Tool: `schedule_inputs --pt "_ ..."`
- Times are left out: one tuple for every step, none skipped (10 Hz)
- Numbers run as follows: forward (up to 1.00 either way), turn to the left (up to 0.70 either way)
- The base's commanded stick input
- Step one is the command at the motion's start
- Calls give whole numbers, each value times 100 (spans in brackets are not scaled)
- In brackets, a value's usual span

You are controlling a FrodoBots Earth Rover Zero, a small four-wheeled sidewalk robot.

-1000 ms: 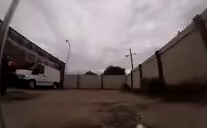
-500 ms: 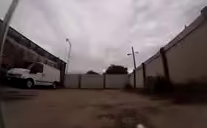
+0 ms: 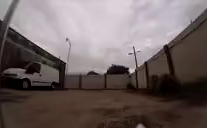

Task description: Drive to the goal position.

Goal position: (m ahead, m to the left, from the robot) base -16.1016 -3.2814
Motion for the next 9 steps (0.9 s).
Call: schedule_inputs --pt "0 0" --pt "0 53" --pt "0 97" --pt "0 97" --pt "0 97" --pt "0 97" --pt "0 96" --pt "0 92" --pt "0 91"
